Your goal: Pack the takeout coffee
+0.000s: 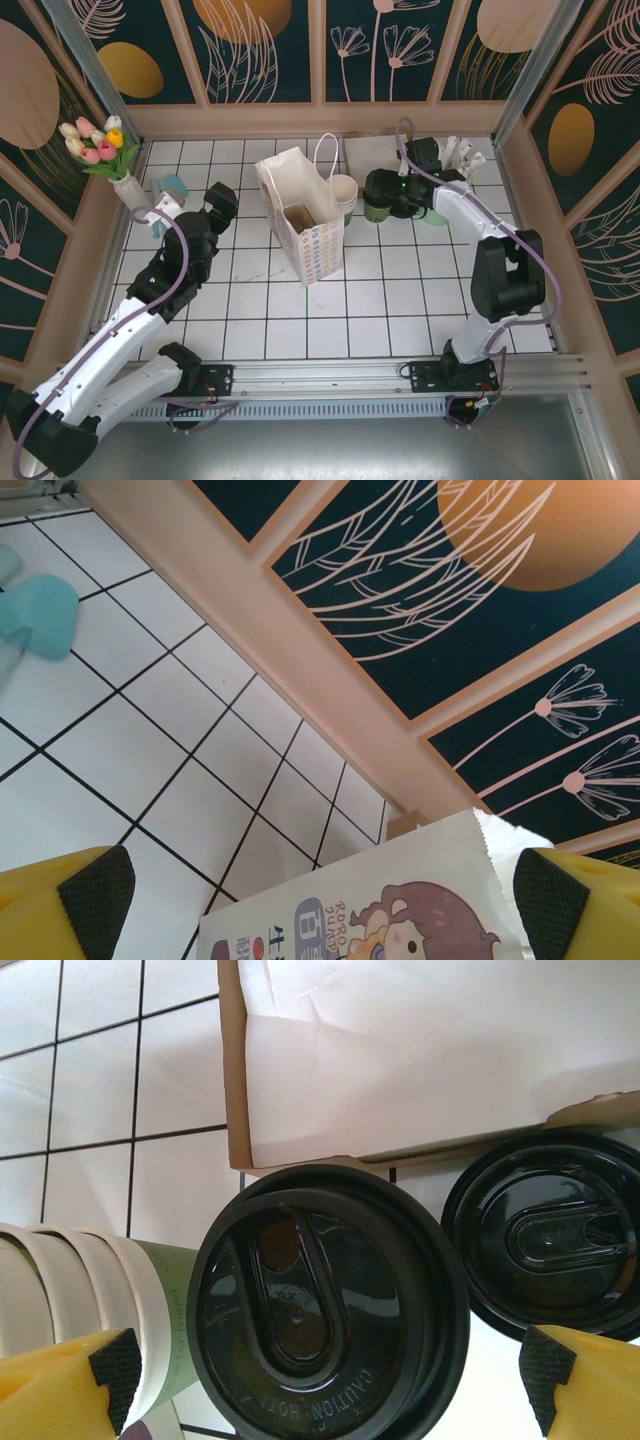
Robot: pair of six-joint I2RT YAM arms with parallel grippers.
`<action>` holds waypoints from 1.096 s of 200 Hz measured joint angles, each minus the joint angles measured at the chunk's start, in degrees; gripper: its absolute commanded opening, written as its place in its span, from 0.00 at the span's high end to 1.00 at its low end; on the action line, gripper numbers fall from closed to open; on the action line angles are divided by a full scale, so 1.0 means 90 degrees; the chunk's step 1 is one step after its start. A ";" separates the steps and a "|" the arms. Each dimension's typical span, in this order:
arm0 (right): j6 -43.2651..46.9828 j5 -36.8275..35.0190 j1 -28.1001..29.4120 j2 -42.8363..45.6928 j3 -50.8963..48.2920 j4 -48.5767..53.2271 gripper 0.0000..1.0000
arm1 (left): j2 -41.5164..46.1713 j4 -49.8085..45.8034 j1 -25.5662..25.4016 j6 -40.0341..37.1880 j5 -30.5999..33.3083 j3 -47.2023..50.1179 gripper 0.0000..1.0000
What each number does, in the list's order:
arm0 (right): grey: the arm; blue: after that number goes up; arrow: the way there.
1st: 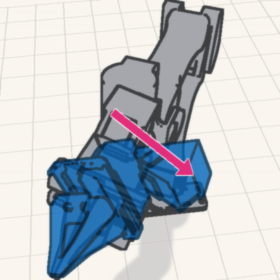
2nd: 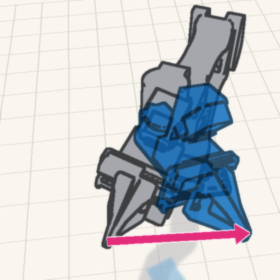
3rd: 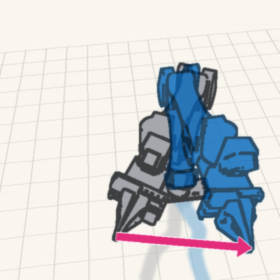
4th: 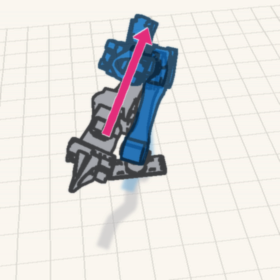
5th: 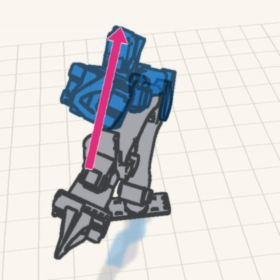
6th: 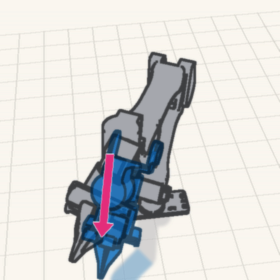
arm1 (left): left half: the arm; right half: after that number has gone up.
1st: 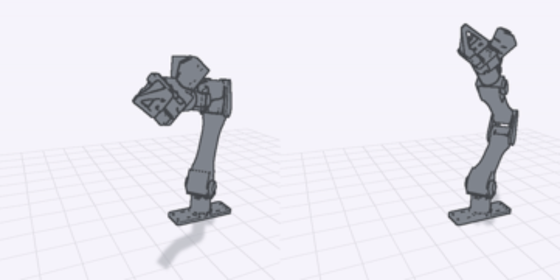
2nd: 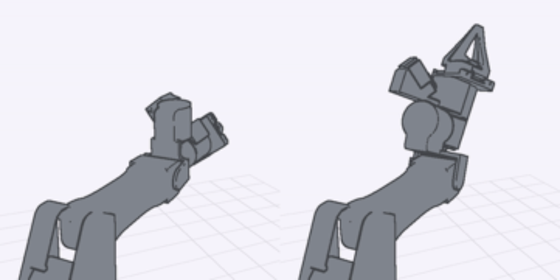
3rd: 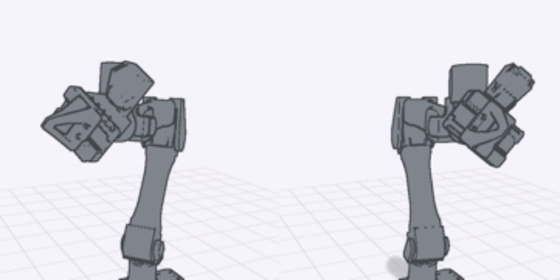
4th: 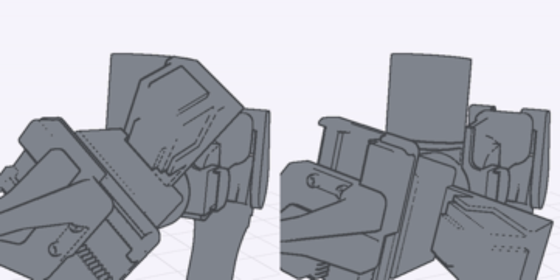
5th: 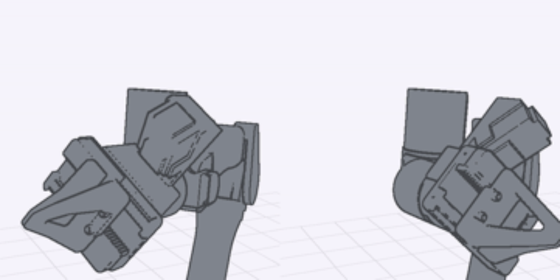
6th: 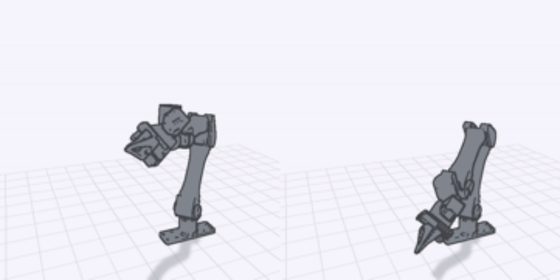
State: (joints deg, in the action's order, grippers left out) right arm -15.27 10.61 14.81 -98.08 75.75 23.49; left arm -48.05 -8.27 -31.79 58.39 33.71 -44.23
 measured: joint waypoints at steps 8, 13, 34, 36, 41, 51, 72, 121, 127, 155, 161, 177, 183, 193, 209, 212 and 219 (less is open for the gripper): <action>0.0058 -0.0005 0.0000 -0.0063 0.0104 0.0085 0.01 | 0.0044 0.0000 0.0000 0.0017 0.0007 0.0000 0.01; 0.0121 -0.0007 0.0000 -0.0100 0.0158 0.0126 0.01 | 0.0070 0.0000 0.0000 0.0024 0.0015 0.0005 0.01; 0.0321 -0.0075 0.0005 -0.0255 0.0384 0.0364 0.01 | 0.0151 -0.0002 0.0000 0.0046 0.0056 0.0012 0.01; 0.0338 -0.0083 0.0007 -0.0277 0.0408 0.0381 0.01 | 0.0158 -0.0002 0.0000 0.0046 0.0058 0.0012 0.01; 0.0381 -0.0107 0.0007 -0.0323 0.0464 0.0442 0.01 | 0.0170 -0.0005 0.0000 0.0049 0.0083 0.0015 0.01; 0.0464 -0.0124 0.0017 -0.0420 0.0566 0.0534 0.01 | 0.0197 -0.0005 0.0000 0.0049 0.0114 0.0017 0.01; 0.0622 -0.0124 0.0022 -0.0644 0.0780 0.0731 0.01 | 0.0257 -0.0010 0.0000 0.0049 0.0168 0.0024 0.01; 0.0738 -0.0005 0.0032 -0.0848 0.1049 0.0906 0.01 | 0.0389 -0.0017 0.0000 0.0075 0.0211 0.0134 0.01; 0.0743 -0.0002 0.0032 -0.0855 0.1056 0.0916 0.01 | 0.0396 -0.0015 0.0000 0.0078 0.0219 0.0146 0.01; 0.0772 0.0000 0.0032 -0.0896 0.1071 0.0976 0.01 | 0.0413 -0.0029 0.0000 0.0097 0.0272 0.0177 0.01; 0.0789 0.0002 0.0032 -0.0901 0.1073 0.0979 0.01 | 0.0413 -0.0034 0.0000 0.0097 0.0279 0.0177 0.01; 0.0792 0.0034 0.0032 -0.0916 0.1073 0.0996 0.01 | 0.0413 -0.0036 0.0000 0.0097 0.0296 0.0177 0.01; 0.0792 0.0056 0.0032 -0.0920 0.1073 0.0996 0.01 | 0.0413 -0.0039 0.0000 0.0097 0.0301 0.0177 0.01; 0.0789 0.0104 0.0032 -0.0930 0.1073 0.0996 0.01 | 0.0413 -0.0039 0.0000 0.0097 0.0311 0.0177 0.01; 0.0787 0.0143 0.0032 -0.0962 0.1073 0.0996 0.01 | 0.0413 -0.0039 0.0000 0.0097 0.0311 0.0177 0.01; 0.0784 0.0148 0.0032 -0.0974 0.1073 0.0996 0.01 | 0.0410 -0.0039 0.0000 0.0097 0.0311 0.0177 0.01; 0.0782 0.0158 0.0032 -0.0993 0.1073 0.0993 0.02 | 0.0410 -0.0039 0.0000 0.0097 0.0311 0.0177 0.01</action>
State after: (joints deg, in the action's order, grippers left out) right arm -8.23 12.03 15.09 -107.02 85.41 32.42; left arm -44.36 -8.62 -31.79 59.27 36.51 -42.63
